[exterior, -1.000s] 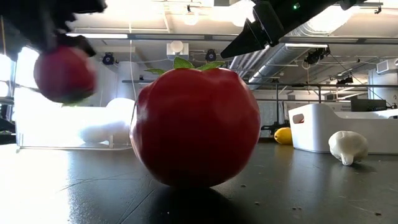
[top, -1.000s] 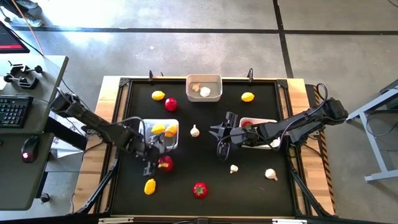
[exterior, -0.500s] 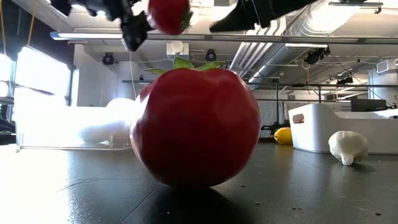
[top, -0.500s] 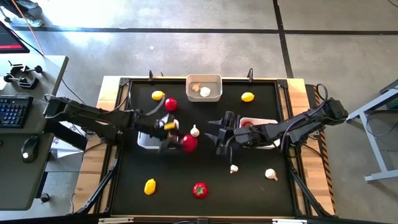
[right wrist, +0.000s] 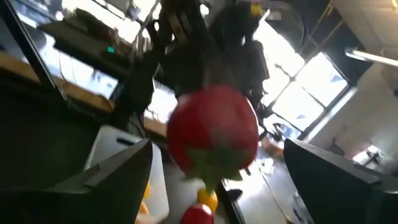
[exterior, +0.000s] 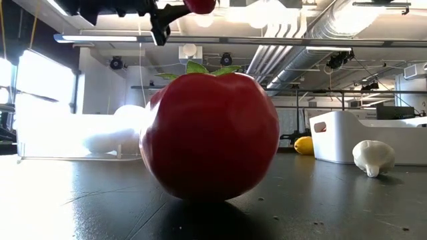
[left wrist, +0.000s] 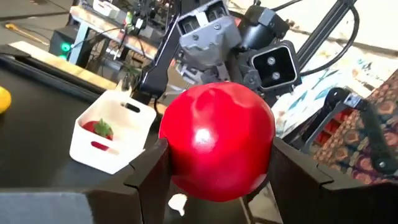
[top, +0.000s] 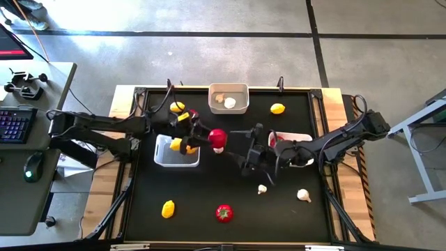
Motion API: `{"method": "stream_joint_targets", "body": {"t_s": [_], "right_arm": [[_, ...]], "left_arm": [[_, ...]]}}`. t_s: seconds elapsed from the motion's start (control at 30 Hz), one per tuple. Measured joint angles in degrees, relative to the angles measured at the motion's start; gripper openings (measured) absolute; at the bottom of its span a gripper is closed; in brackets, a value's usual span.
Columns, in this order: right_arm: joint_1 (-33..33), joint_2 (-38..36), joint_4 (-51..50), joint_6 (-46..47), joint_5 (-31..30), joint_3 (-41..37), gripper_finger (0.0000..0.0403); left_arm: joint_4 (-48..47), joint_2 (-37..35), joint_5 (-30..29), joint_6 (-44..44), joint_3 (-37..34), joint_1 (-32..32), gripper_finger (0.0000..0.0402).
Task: Sort produce into baskets
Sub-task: Put the red tomato into the bottom right white bin
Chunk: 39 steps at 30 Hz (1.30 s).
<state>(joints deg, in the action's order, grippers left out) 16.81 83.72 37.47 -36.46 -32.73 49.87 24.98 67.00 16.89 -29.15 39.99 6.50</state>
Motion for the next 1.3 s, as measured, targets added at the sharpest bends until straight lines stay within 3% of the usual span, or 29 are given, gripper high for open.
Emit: {"method": "stream_joint_targets", "body": {"t_s": [0.17,0.43,0.67,0.97,1.3], "right_arm": [[-2.2,0.0,1.7,0.4,4.5,0.0,0.0354],[-4.5,4.5,1.4,0.0,5.9,4.1,0.0354],[-3.9,6.9,-4.2,-2.4,-3.3,8.6,0.0341],[-2.7,7.0,-5.1,-2.5,-4.4,9.4,0.0291],[-2.6,7.1,-7.6,-2.5,-8.1,9.4,0.0286]], "left_arm": [[5.9,2.5,1.5,-1.9,0.1,0.4,0.0206],[9.7,7.7,2.7,-1.2,2.2,0.7,0.0206],[11.1,7.7,5.1,-0.5,2.7,1.5,0.0206],[9.9,7.6,5.7,0.9,2.7,2.7,0.0206],[4.5,7.6,6.0,8.3,2.9,4.3,0.0226]]}}
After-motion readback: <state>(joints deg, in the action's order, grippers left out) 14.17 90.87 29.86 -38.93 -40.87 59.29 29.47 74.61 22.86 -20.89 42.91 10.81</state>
